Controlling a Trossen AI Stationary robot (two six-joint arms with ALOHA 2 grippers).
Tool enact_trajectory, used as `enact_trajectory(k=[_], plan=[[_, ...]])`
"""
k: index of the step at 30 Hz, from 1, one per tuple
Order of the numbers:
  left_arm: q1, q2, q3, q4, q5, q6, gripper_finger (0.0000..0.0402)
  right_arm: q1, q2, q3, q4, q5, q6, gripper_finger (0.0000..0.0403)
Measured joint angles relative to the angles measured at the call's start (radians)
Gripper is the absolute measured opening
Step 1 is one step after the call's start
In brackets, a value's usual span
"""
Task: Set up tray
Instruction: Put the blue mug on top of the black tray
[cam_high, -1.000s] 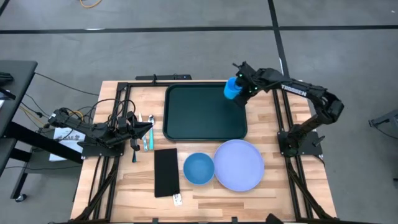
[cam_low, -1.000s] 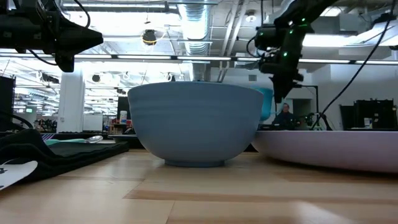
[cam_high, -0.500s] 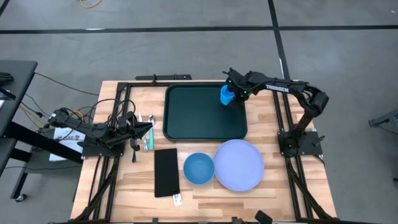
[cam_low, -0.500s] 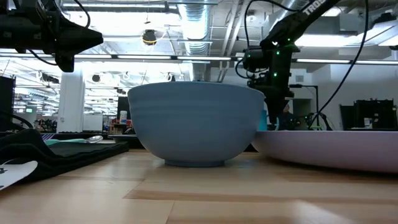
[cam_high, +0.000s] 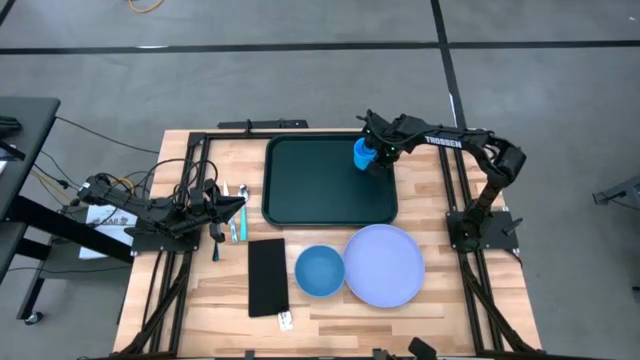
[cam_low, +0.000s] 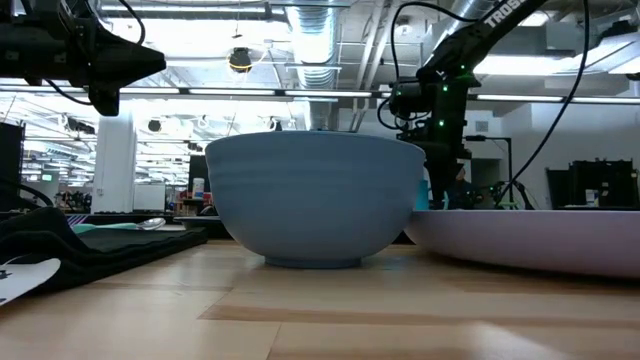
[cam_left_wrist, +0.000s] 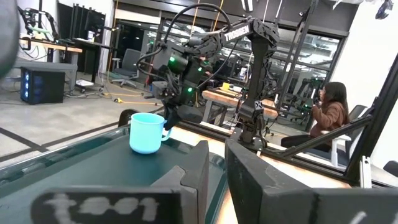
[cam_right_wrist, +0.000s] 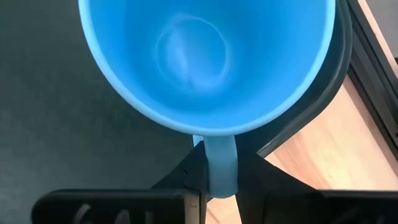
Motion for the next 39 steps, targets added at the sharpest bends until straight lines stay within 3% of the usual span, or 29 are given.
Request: enact_trajectory(k=[9, 39], plan=[[0.0, 0.0, 0.0, 0.0, 0.0, 0.0, 0.0041, 0.0, 0.0, 0.0, -0.001, 0.0, -0.011, 0.0074], [0.0, 0.0, 0.0, 0.0, 0.0, 0.0, 0.0041, 0.015, -0.001, 0.0, -0.008, 0.032, -0.037, 0.0088]])
